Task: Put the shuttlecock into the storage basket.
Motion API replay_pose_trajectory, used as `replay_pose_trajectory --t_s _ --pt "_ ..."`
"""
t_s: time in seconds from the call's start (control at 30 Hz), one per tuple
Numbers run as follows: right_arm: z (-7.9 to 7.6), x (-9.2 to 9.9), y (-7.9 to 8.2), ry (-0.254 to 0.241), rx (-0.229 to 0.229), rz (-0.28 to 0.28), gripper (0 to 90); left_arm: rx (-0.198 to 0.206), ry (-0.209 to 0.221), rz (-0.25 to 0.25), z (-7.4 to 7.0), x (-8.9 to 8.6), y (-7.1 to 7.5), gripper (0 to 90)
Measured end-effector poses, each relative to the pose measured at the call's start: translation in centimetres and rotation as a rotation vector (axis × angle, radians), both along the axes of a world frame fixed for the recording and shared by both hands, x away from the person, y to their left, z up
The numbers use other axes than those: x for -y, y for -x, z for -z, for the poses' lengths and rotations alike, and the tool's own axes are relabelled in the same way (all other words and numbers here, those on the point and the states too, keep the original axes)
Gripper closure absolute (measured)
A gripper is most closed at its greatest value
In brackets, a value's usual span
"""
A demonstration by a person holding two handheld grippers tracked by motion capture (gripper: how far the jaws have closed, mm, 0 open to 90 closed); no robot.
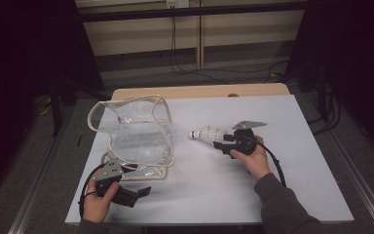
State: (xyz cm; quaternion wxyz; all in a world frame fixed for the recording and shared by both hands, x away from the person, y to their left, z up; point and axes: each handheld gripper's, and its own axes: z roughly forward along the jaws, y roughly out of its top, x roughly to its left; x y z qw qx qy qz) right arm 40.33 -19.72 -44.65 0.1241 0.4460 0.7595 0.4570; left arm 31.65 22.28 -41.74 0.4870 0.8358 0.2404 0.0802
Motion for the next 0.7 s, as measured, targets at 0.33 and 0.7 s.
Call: replay_pose_trajectory --t_s 0.33,0.7 --pt "0.6 -1.6 -0.5 0.026 -0.005 -0.012 34.3 -0.001 0.003 0.000 0.0 0.0 0.0 4.9" --pt "0.8 -3.0 -1.4 0.055 0.013 0.017 48.0 -0.005 0.004 0.002 0.1 0.0 0.0 4.9"
